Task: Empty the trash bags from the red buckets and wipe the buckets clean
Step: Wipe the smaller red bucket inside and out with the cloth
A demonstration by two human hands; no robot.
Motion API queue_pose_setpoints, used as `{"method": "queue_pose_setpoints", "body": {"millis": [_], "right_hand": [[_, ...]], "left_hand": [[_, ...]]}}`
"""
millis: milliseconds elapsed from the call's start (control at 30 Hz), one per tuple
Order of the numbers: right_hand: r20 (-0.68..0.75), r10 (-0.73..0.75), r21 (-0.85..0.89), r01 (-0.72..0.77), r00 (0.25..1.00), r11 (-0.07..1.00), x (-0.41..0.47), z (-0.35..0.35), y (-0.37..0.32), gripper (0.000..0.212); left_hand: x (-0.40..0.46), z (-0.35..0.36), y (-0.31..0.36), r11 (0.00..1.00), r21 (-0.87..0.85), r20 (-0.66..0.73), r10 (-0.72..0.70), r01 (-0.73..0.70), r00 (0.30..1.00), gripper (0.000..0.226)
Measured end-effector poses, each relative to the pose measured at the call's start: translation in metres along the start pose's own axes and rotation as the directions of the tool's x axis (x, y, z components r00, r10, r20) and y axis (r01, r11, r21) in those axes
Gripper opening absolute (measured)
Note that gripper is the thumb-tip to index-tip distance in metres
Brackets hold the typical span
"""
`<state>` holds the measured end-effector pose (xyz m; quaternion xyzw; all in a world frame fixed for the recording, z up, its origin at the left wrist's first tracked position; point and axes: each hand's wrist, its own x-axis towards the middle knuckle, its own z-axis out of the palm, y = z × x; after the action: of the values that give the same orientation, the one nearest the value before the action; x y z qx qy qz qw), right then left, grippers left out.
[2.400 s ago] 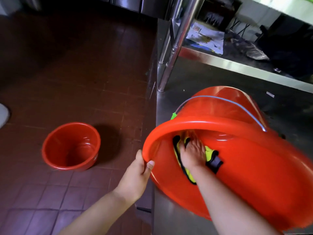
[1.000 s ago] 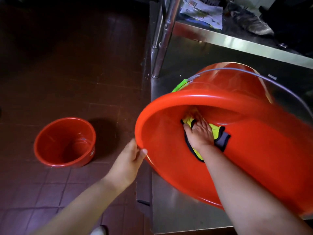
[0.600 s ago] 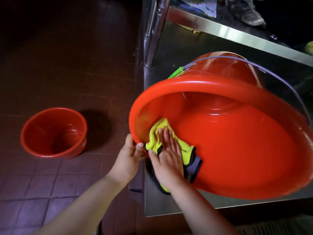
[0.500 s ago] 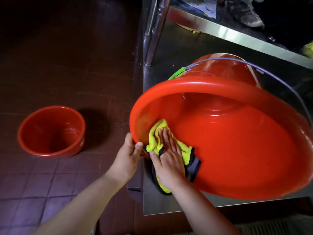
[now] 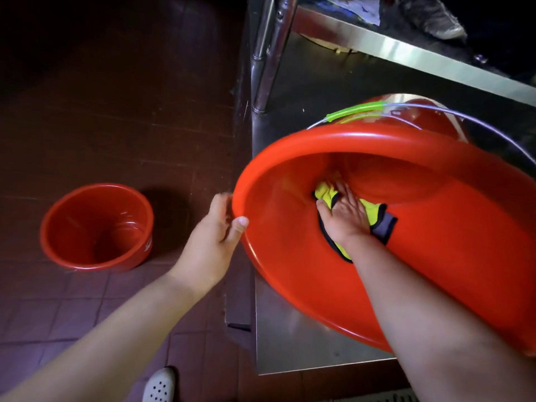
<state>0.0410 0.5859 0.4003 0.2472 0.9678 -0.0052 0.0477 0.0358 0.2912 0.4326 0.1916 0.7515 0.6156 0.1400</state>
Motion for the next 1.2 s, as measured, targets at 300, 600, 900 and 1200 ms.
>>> {"method": "queue_pose_setpoints", "body": {"millis": [300,600,900,1200], "right_hand": [[0.008,0.011,0.128,-0.012,1.0,0.992,-0.059,0.001,-0.049,0.07],[0.014,-0.397,0.009,0.397,0.918,0.918,-0.16,0.002,-0.057,0.071],[-0.262,-0.182,0.734,0.318,0.948,0.601,-0.193,-0.003,-0.067,0.035],[0.026,-0.21,0.162,0.203,0.977,0.966,-0.176,0.004,-0.095,0.066]], "left_hand": [[-0.01,0.021,-0.014,0.987,0.157,-0.19,-0.001,0.031,0.982,0.02],[-0.031,0.016,-0.015,0.969,-0.228,-0.036,-0.111,0.1,0.993,0.018],[-0.031,0.015,-0.011,0.975,-0.186,-0.05,-0.136,0.125,0.989,0.025],[-0.029,0.021,-0.015,0.986,-0.151,-0.098,-0.08,0.065,0.992,0.022]]}}
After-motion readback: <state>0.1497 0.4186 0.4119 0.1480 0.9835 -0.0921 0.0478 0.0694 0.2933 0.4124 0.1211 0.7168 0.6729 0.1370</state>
